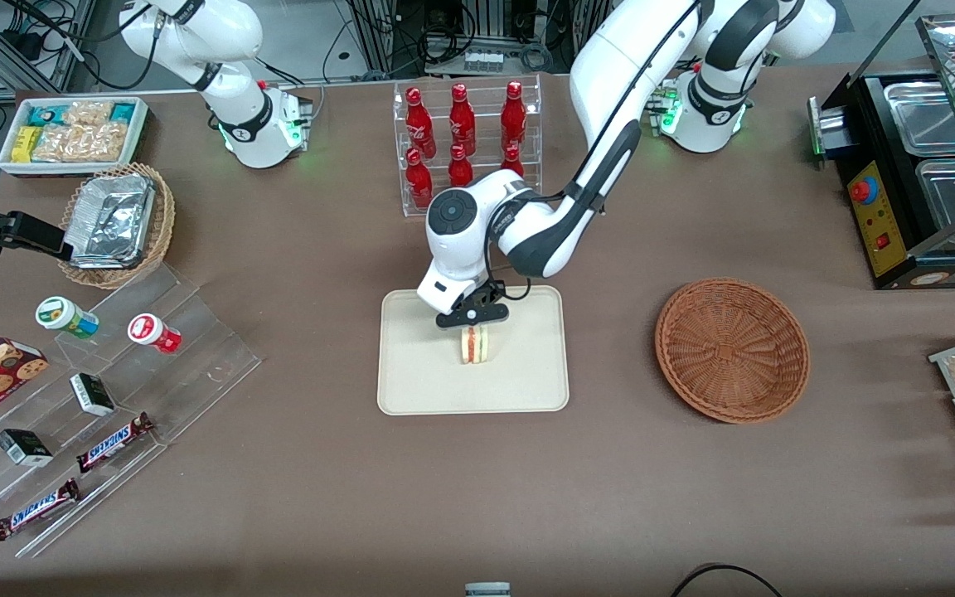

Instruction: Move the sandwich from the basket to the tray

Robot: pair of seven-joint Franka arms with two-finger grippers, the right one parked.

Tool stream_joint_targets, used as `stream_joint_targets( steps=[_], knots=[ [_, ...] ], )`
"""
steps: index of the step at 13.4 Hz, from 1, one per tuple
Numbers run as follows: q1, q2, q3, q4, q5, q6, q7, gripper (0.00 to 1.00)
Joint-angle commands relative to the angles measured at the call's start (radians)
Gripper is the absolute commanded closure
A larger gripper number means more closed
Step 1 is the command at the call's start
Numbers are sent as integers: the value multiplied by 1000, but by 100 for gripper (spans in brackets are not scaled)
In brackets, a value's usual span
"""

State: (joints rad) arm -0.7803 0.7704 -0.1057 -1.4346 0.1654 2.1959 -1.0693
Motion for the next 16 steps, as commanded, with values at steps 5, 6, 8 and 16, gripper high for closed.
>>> stream_joint_targets(
  steps=[5, 6, 8, 16],
  knots=[
    [-13, 27, 15, 42, 40, 7, 17, 0],
    [-10, 15, 15, 43, 36, 2, 8, 0],
    [-4, -44, 15, 42, 26, -17, 0, 0],
    [159, -416, 21, 36, -58, -505, -5, 0]
  ],
)
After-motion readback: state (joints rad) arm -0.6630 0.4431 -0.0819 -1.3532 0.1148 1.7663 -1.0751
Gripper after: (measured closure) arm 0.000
